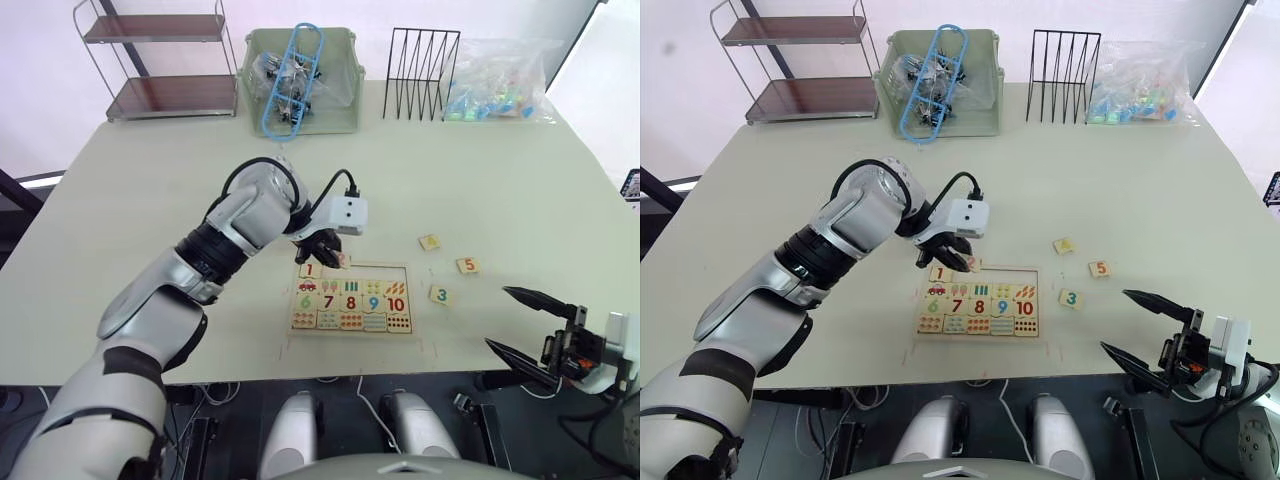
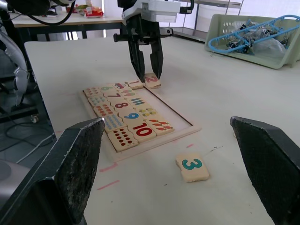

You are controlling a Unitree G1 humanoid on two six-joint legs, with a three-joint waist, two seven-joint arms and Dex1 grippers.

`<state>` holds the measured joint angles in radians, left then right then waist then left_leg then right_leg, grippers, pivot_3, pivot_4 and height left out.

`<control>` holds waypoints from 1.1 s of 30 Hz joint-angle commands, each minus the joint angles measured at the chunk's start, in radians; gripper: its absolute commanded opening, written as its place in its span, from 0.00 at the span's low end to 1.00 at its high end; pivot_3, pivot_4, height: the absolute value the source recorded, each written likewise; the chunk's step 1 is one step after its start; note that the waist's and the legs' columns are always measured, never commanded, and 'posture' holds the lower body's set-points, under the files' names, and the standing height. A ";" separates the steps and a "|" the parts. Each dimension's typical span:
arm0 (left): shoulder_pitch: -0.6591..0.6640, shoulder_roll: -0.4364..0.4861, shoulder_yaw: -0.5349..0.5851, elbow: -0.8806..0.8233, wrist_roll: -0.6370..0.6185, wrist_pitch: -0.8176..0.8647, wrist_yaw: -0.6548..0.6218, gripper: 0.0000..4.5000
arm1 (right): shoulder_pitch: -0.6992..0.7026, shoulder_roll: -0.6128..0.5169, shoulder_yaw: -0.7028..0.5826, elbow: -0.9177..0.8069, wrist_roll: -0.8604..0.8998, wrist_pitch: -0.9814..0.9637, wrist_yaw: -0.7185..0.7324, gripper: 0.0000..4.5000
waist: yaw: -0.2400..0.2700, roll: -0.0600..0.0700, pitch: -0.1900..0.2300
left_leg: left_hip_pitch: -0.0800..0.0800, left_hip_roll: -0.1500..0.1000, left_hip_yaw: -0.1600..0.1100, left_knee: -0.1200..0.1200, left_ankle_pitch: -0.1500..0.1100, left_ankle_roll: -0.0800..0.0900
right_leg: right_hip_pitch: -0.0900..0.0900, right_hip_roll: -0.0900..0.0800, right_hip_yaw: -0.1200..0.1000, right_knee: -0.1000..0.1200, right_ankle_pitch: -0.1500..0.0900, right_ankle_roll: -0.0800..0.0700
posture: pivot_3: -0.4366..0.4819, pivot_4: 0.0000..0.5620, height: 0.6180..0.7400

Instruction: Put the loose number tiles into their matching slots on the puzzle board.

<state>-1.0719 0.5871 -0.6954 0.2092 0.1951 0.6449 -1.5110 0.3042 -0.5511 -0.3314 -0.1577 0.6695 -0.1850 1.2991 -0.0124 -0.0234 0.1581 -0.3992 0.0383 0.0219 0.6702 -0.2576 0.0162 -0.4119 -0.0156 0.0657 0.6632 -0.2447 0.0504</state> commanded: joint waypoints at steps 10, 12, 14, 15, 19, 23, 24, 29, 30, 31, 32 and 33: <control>0.019 0.024 -0.012 -0.036 0.029 -0.009 -0.021 0.22 | 0.013 -0.010 -0.012 -0.059 0.007 0.004 -0.022 1.00 | 0.001 0.000 0.000 | 0.000 0.000 0.000 0.000 0.000 0.000 | 0.000 0.000 0.000 0.000 0.001 -0.002 | 0.48 0.27 1.00; 0.019 0.021 -0.012 -0.035 0.030 -0.007 -0.021 0.22 | 0.016 -0.010 -0.013 -0.062 0.006 0.004 -0.024 1.00 | 0.001 0.000 0.000 | 0.000 0.000 0.000 0.000 0.000 0.000 | 0.000 0.000 0.000 0.000 0.001 -0.002 | 0.48 0.27 1.00; 0.020 0.019 -0.012 -0.035 0.031 -0.007 -0.019 0.22 | 0.018 -0.011 -0.013 -0.065 0.005 0.005 -0.026 1.00 | 0.000 0.000 0.000 | 0.000 0.000 0.000 0.000 0.000 0.000 | 0.000 0.000 0.000 0.000 0.001 -0.002 | 0.48 0.27 1.00; 0.021 0.018 -0.012 -0.036 0.032 -0.008 -0.019 0.22 | 0.019 -0.011 -0.013 -0.066 0.005 0.005 -0.027 1.00 | 0.001 0.000 0.000 | 0.000 0.000 0.000 0.000 0.000 0.000 | 0.000 0.000 0.000 0.000 0.001 -0.002 | 0.48 0.27 1.00; 0.026 0.018 -0.014 -0.039 0.034 -0.006 -0.020 0.22 | 0.018 -0.012 -0.013 -0.067 0.004 0.005 -0.030 1.00 | 0.000 0.000 0.000 | 0.000 0.000 0.000 0.000 0.000 0.000 | 0.000 0.000 0.000 0.000 0.001 -0.002 | 0.48 0.27 1.00; 0.036 0.014 -0.015 -0.039 0.039 -0.006 -0.011 0.22 | 0.015 -0.012 -0.012 -0.066 0.003 0.004 -0.032 1.00 | 0.001 0.000 0.000 | 0.000 0.000 0.000 0.000 0.000 0.000 | 0.000 0.000 0.000 0.000 0.001 -0.002 | 0.48 0.27 1.00; 0.038 0.013 -0.015 -0.035 0.042 -0.011 -0.006 0.22 | 0.015 -0.011 -0.011 -0.066 0.002 0.004 -0.033 1.00 | 0.001 0.000 0.000 | 0.000 0.000 0.000 0.000 0.000 0.000 | 0.000 0.000 0.000 0.000 0.001 -0.002 | 0.48 0.27 1.00; 0.042 0.009 -0.015 -0.027 0.049 -0.022 -0.002 0.22 | 0.015 -0.010 -0.007 -0.064 0.000 0.002 -0.034 1.00 | 0.001 0.000 0.000 | 0.000 0.000 0.000 0.000 0.000 0.000 | 0.000 0.000 0.000 0.000 0.001 -0.002 | 0.48 0.27 1.00; 0.042 0.008 -0.015 -0.024 0.050 -0.025 -0.003 0.22 | 0.014 -0.010 -0.007 -0.063 0.000 0.001 -0.033 1.00 | 0.001 0.000 0.000 | 0.000 0.000 0.000 0.000 0.000 0.000 | 0.000 0.000 0.000 0.000 0.001 -0.002 | 0.48 0.27 1.00; 0.041 0.008 -0.015 -0.023 0.051 -0.028 -0.003 0.22 | 0.015 -0.011 -0.008 -0.062 -0.001 0.000 -0.033 1.00 | 0.001 0.000 0.000 | 0.000 0.000 0.000 0.000 0.000 0.000 | 0.000 0.000 0.000 0.000 0.001 -0.002 | 0.48 0.27 1.00; 0.042 0.008 -0.015 -0.022 0.051 -0.029 -0.004 0.22 | 0.015 -0.011 -0.008 -0.061 -0.001 -0.001 -0.032 1.00 | 0.001 0.000 0.000 | 0.000 0.000 0.000 0.000 0.000 0.000 | 0.000 0.000 0.000 0.000 0.001 -0.002 | 0.48 0.27 1.00; 0.042 0.008 -0.015 -0.022 0.052 -0.031 -0.007 0.22 | 0.015 -0.011 -0.009 -0.060 -0.001 -0.002 -0.031 1.00 | 0.001 0.000 0.000 | 0.000 0.000 0.000 0.000 0.000 0.000 | 0.000 0.000 0.000 0.000 0.001 -0.002 | 0.48 0.27 1.00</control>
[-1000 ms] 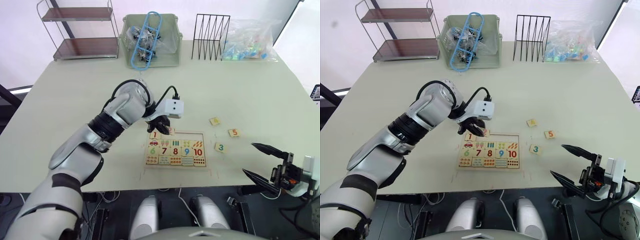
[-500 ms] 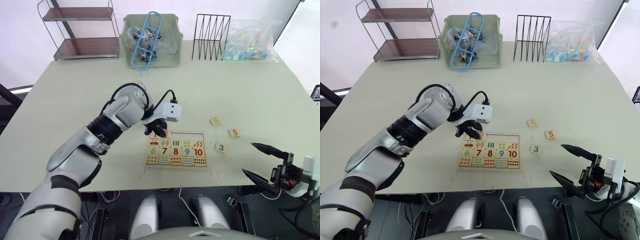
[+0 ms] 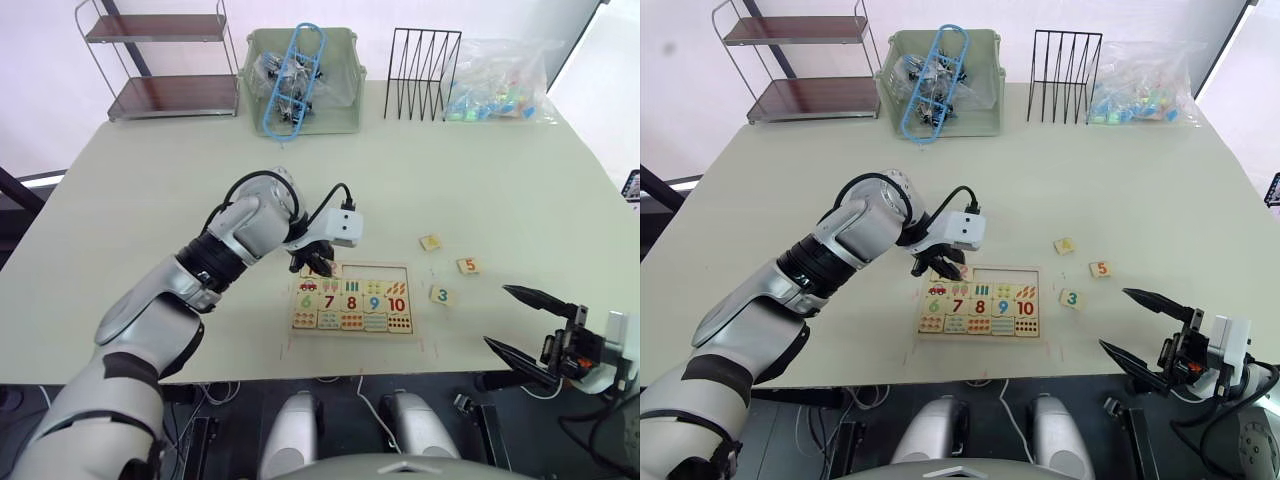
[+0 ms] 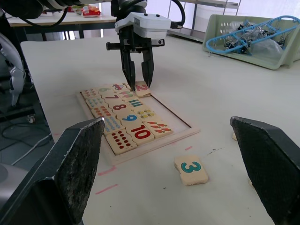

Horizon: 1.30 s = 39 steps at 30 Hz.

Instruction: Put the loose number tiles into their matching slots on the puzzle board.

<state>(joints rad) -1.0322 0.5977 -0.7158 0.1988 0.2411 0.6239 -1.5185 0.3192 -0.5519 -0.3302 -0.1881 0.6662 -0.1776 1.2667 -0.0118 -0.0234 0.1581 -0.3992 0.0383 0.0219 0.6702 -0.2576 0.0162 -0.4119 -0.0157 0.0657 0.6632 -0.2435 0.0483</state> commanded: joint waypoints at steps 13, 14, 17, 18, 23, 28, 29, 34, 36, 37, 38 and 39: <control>0.013 -0.005 0.006 -0.019 0.004 -0.003 -0.009 0.59 | 0.008 -0.002 -0.015 -0.013 -0.010 -0.029 0.007 1.00 | 0.000 0.000 0.000 | 0.000 0.000 0.000 0.000 0.000 0.000 | 0.000 0.000 0.000 0.000 0.000 0.000 | 0.48 0.27 1.00; 0.014 -0.007 0.007 -0.020 0.002 -0.002 -0.010 0.72 | 0.007 -0.001 -0.015 -0.009 -0.011 -0.032 0.008 1.00 | 0.000 0.000 0.000 | 0.000 0.000 0.000 0.000 0.000 0.000 | 0.000 0.000 0.000 0.000 0.000 0.000 | 0.48 0.27 1.00; 0.013 -0.009 0.012 -0.021 -0.003 0.006 -0.013 0.98 | 0.006 0.000 -0.015 0.000 -0.015 -0.038 0.010 1.00 | 0.000 0.000 0.000 | 0.000 0.000 0.000 0.000 0.000 0.000 | 0.000 0.000 0.000 0.000 0.000 0.000 | 0.48 0.27 1.00; 0.011 -0.010 0.015 -0.021 -0.005 0.010 -0.014 0.98 | 0.006 0.000 -0.015 0.001 -0.015 -0.040 0.011 1.00 | 0.000 0.000 0.000 | 0.000 0.000 0.000 0.000 0.000 0.000 | 0.000 0.000 0.000 0.000 0.000 0.000 | 0.48 0.27 1.00; -0.009 -0.012 0.033 -0.015 -0.023 0.029 -0.024 0.98 | 0.006 -0.001 -0.015 0.006 -0.016 -0.044 0.013 1.00 | 0.000 0.000 0.000 | 0.000 0.000 0.000 0.000 0.000 0.000 | 0.000 0.000 0.000 0.000 0.000 0.000 | 0.48 0.27 1.00; -0.045 -0.018 0.075 0.011 -0.066 0.039 -0.028 0.98 | 0.012 0.000 -0.017 0.007 -0.016 -0.049 0.017 1.00 | 0.000 0.000 0.000 | 0.000 0.000 0.000 0.000 0.000 0.000 | 0.000 0.000 0.000 0.000 0.000 0.000 | 0.48 0.27 1.00; -0.052 -0.021 0.092 0.018 -0.082 0.034 -0.026 0.98 | 0.012 0.000 -0.018 0.009 -0.017 -0.051 0.018 1.00 | 0.000 0.000 0.000 | 0.000 0.000 0.000 0.000 0.000 0.000 | 0.000 0.000 0.000 0.000 0.000 0.000 | 0.48 0.27 1.00; -0.052 -0.017 0.163 0.011 -0.149 0.042 -0.024 0.98 | 0.016 0.001 -0.021 0.015 -0.016 -0.058 0.022 1.00 | -0.001 0.000 0.000 | 0.000 0.000 0.000 0.000 0.000 0.000 | 0.000 0.000 0.000 0.000 0.000 0.000 | 0.48 0.27 1.00; -0.031 -0.012 0.198 0.002 -0.179 0.025 -0.012 0.98 | 0.017 0.001 -0.021 0.018 -0.016 -0.062 0.023 1.00 | -0.001 0.000 0.000 | 0.000 0.000 0.000 0.000 0.000 0.000 | 0.000 0.000 0.000 0.000 0.000 0.000 | 0.48 0.27 1.00; -0.014 -0.007 0.219 -0.001 -0.195 0.014 -0.003 0.98 | 0.017 0.002 -0.020 0.022 -0.016 -0.065 0.023 1.00 | -0.002 0.000 0.000 | 0.000 0.000 0.000 0.000 0.000 0.000 | 0.000 0.000 0.000 0.000 0.000 0.000 | 0.48 0.27 1.00; 0.007 0.000 0.237 -0.005 -0.205 -0.007 0.010 0.98 | 0.018 0.003 -0.019 0.025 -0.016 -0.067 0.023 1.00 | -0.002 0.000 0.000 | 0.000 0.000 0.000 0.000 0.000 0.000 | 0.000 0.000 0.000 0.000 0.000 0.000 | 0.48 0.27 1.00; 0.026 0.009 0.248 -0.007 -0.212 -0.024 0.019 0.98 | 0.018 0.003 -0.019 0.027 -0.016 -0.069 0.024 1.00 | -0.003 0.000 0.000 | 0.000 0.000 0.000 0.000 0.000 0.000 | 0.000 0.000 0.000 0.000 0.000 0.000 | 0.48 0.27 1.00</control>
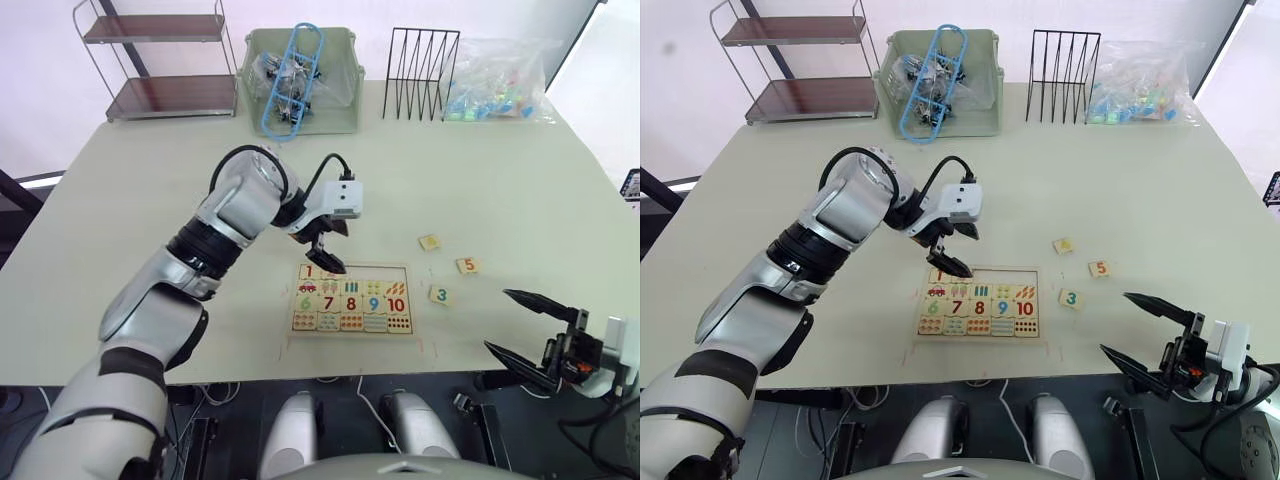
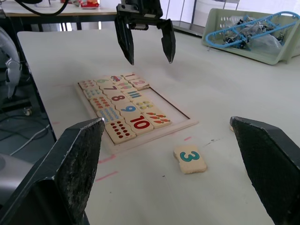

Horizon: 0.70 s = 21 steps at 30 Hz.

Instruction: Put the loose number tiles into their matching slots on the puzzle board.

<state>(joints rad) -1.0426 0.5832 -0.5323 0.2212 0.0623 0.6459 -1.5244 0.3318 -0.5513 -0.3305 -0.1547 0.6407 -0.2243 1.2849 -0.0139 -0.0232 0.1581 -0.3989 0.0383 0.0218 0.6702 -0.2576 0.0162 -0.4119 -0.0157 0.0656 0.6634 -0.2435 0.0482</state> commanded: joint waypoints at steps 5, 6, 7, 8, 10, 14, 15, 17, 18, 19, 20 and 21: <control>0.098 0.038 0.116 -0.055 -0.069 -0.034 0.068 0.86 | 0.006 -0.001 -0.019 0.000 0.013 -0.023 0.010 1.00 | 0.002 0.000 0.000 | 0.000 0.000 0.000 0.000 0.000 0.000 | 0.000 0.000 0.000 0.000 0.000 0.000 | 0.48 0.27 1.00; 0.111 0.032 0.136 -0.070 -0.090 -0.021 0.080 0.79 | 0.003 -0.002 -0.020 0.004 0.013 -0.023 0.011 1.00 | 0.004 0.000 0.000 | 0.000 0.000 0.000 0.000 0.000 0.000 | 0.000 0.000 0.000 0.000 0.000 0.000 | 0.48 0.27 1.00; 0.125 0.028 0.157 -0.088 -0.114 -0.010 0.089 0.72 | 0.001 -0.004 -0.020 0.007 0.013 -0.024 0.013 1.00 | 0.005 0.000 0.000 | 0.000 0.000 0.000 0.000 0.000 0.000 | 0.000 0.000 0.000 0.000 0.000 0.000 | 0.48 0.27 1.00; 0.141 0.025 0.173 -0.106 -0.137 -0.003 0.091 0.63 | -0.002 -0.005 -0.022 0.010 0.014 -0.024 0.014 1.00 | 0.005 0.000 0.000 | -0.001 0.000 0.000 0.000 0.000 0.000 | 0.000 -0.001 0.000 0.000 0.000 0.000 | 0.48 0.27 1.00; 0.172 0.028 0.187 -0.129 -0.157 -0.008 0.103 0.50 | -0.004 -0.006 -0.025 0.016 0.015 -0.025 0.016 1.00 | 0.003 0.000 0.000 | -0.001 0.000 0.000 0.000 0.000 0.000 | 0.000 -0.001 0.000 0.000 0.000 0.000 | 0.48 0.27 1.00; 0.231 0.031 0.204 -0.148 -0.177 -0.030 0.139 0.07 | -0.005 -0.006 -0.027 0.021 0.015 -0.026 0.017 1.00 | 0.001 0.000 0.000 | 0.000 0.000 0.000 0.000 0.000 0.000 | 0.000 0.000 0.000 0.000 0.000 0.000 | 0.48 0.27 1.00; 0.245 0.031 0.207 -0.144 -0.181 -0.044 0.146 0.02 | -0.005 -0.006 -0.026 0.021 0.015 -0.026 0.017 1.00 | 0.000 0.000 0.000 | 0.000 0.000 0.000 0.000 0.000 0.000 | 0.000 0.000 0.000 0.000 0.000 0.000 | 0.48 0.27 1.00; 0.266 0.034 0.207 -0.117 -0.176 -0.097 0.163 0.02 | -0.006 -0.006 -0.025 0.023 0.016 -0.025 0.018 1.00 | 0.001 0.000 0.000 | 0.000 0.000 0.000 0.000 0.000 0.000 | 0.000 0.000 0.000 0.001 0.000 0.000 | 0.48 0.27 1.00; 0.277 0.031 0.209 -0.096 -0.171 -0.134 0.175 0.02 | -0.007 -0.007 -0.025 0.024 0.017 -0.025 0.018 1.00 | 0.002 0.000 0.000 | 0.000 0.000 0.000 0.000 0.000 0.000 | 0.000 0.000 0.000 0.001 0.000 0.000 | 0.48 0.27 1.00; 0.287 0.026 0.215 -0.075 -0.174 -0.169 0.183 0.02 | -0.007 -0.007 -0.026 0.025 0.017 -0.025 0.018 1.00 | 0.002 0.000 0.000 | 0.000 0.000 0.000 0.000 0.000 0.000 | 0.000 0.000 0.000 0.000 0.000 0.000 | 0.48 0.27 1.00; 0.298 0.019 0.222 -0.053 -0.179 -0.205 0.191 0.02 | -0.006 -0.007 -0.027 0.025 0.018 -0.024 0.017 1.00 | 0.002 0.000 0.000 | 0.000 0.000 0.000 0.000 0.000 0.000 | 0.000 0.000 0.000 0.000 0.000 0.000 | 0.48 0.27 1.00; 0.307 0.015 0.226 -0.036 -0.181 -0.240 0.196 0.02 | -0.005 -0.006 -0.028 0.024 0.019 -0.023 0.015 1.00 | 0.003 0.000 0.000 | 0.000 0.000 0.000 0.000 0.000 0.000 | 0.000 0.000 0.000 0.000 0.000 0.000 | 0.48 0.27 1.00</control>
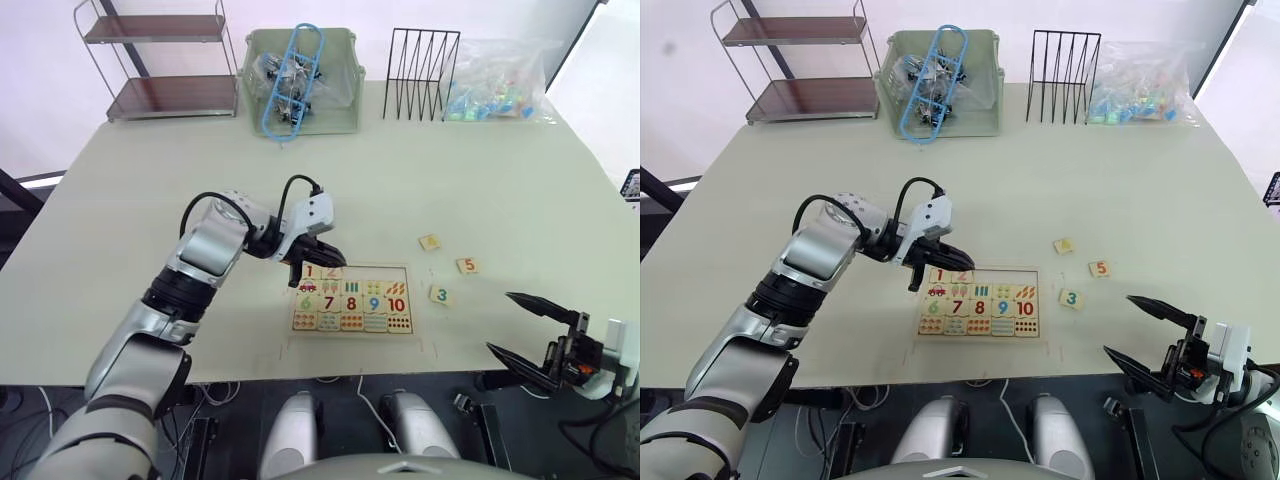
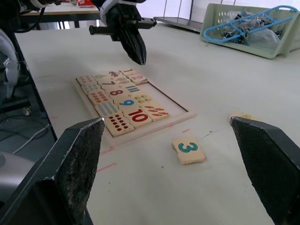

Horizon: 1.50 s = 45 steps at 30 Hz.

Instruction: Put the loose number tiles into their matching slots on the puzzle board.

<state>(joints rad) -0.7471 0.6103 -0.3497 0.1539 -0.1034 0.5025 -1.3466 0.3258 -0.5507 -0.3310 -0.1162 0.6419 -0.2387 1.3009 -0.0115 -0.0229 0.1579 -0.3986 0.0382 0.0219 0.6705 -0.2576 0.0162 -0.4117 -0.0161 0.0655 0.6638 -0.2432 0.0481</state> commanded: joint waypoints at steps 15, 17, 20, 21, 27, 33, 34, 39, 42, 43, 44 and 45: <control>0.066 -0.051 0.016 0.251 0.024 -0.368 -0.003 0.02 | 0.026 -0.015 -0.038 -0.033 0.024 -0.005 -0.013 1.00 | 0.001 0.000 0.000 | 0.000 0.000 0.000 0.000 0.000 0.000 | 0.000 0.000 0.000 0.000 0.000 0.000 | 0.48 0.27 1.00; 0.090 -0.048 0.010 0.253 0.031 -0.389 -0.004 0.02 | 0.029 -0.016 -0.039 -0.037 0.025 -0.004 -0.014 1.00 | 0.001 0.000 0.000 | 0.000 0.000 0.000 0.000 0.000 0.000 | 0.000 0.000 0.000 0.000 0.000 0.000 | 0.48 0.27 1.00; 0.108 -0.047 0.009 0.272 0.045 -0.438 0.005 0.02 | 0.034 -0.017 -0.039 -0.043 0.026 -0.003 -0.018 1.00 | 0.001 0.001 -0.001 | 0.002 0.000 0.000 0.000 0.000 0.000 | 0.002 0.000 0.000 0.000 0.000 0.000 | 0.48 0.27 1.00; 0.113 -0.049 0.014 0.277 0.042 -0.451 0.009 0.02 | 0.036 -0.016 -0.039 -0.044 0.026 -0.003 -0.019 1.00 | 0.001 0.001 -0.001 | 0.002 0.000 0.000 0.000 0.000 0.000 | 0.002 0.000 0.000 0.000 0.000 0.000 | 0.48 0.27 1.00; 0.134 -0.078 0.093 0.278 -0.033 -0.457 0.036 0.02 | 0.043 -0.011 -0.041 -0.051 0.027 -0.004 -0.033 1.00 | 0.001 0.002 -0.002 | 0.002 0.000 0.000 0.000 0.000 0.000 | 0.002 0.000 0.000 0.000 0.000 0.000 | 0.48 0.27 1.00; 0.208 -0.056 0.228 0.129 -0.165 -0.374 0.061 0.02 | 0.055 0.011 -0.074 -0.070 0.037 0.009 -0.106 1.00 | -0.001 0.001 -0.001 | 0.001 0.000 0.000 0.000 0.000 0.000 | 0.002 0.000 -0.001 0.000 0.000 0.000 | 0.48 0.27 1.00; 0.223 -0.049 0.242 0.106 -0.160 -0.367 0.090 0.02 | 0.057 0.016 -0.075 -0.069 0.030 0.014 -0.125 1.00 | -0.002 0.001 -0.001 | 0.001 0.000 0.000 0.000 0.000 0.000 | 0.002 0.000 -0.001 0.000 0.000 0.000 | 0.48 0.27 1.00; 0.295 -0.060 0.348 -0.005 -0.215 -0.263 0.237 0.02 | 0.050 0.024 -0.074 -0.065 -0.002 0.041 -0.203 1.00 | 0.000 0.002 -0.001 | 0.002 0.000 0.000 0.000 0.000 0.000 | 0.002 -0.001 -0.001 0.000 0.000 0.000 | 0.48 0.27 1.00; 0.350 -0.074 0.419 -0.055 -0.234 -0.254 0.337 0.02 | 0.043 0.014 -0.074 -0.061 -0.011 0.060 -0.228 1.00 | 0.000 0.002 -0.001 | 0.002 0.000 0.000 0.000 0.000 0.000 | 0.002 -0.001 -0.001 0.000 0.000 0.000 | 0.48 0.27 1.00; 0.374 -0.088 0.454 -0.070 -0.248 -0.261 0.376 0.02 | 0.046 0.008 -0.077 -0.054 -0.013 0.066 -0.230 1.00 | 0.000 0.002 -0.001 | 0.002 0.000 0.000 0.000 0.000 0.000 | 0.002 -0.001 -0.001 0.000 0.000 0.000 | 0.48 0.27 1.00; 0.402 -0.098 0.482 -0.092 -0.260 -0.256 0.412 0.02 | 0.047 0.002 -0.083 -0.046 -0.014 0.073 -0.232 1.00 | 0.000 0.002 -0.001 | 0.002 0.000 0.000 0.000 0.000 0.000 | 0.002 -0.001 -0.001 0.000 0.000 0.000 | 0.48 0.27 1.00; 0.433 -0.100 0.502 -0.118 -0.263 -0.246 0.444 0.02 | 0.047 -0.003 -0.089 -0.042 -0.012 0.084 -0.238 1.00 | 0.000 0.002 -0.001 | 0.002 0.000 0.000 0.000 0.000 0.000 | 0.002 -0.001 -0.001 -0.001 0.000 0.000 | 0.48 0.27 1.00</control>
<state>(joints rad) -0.3448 0.5126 0.0962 0.1020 -0.3396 0.2515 -0.9625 0.3670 -0.5377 -0.3810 -0.1528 0.6242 -0.1678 1.0763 -0.0114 -0.0213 0.1565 -0.3969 0.0386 0.0217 0.6701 -0.2577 0.0162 -0.4097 -0.0171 0.0650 0.6632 -0.2431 0.0482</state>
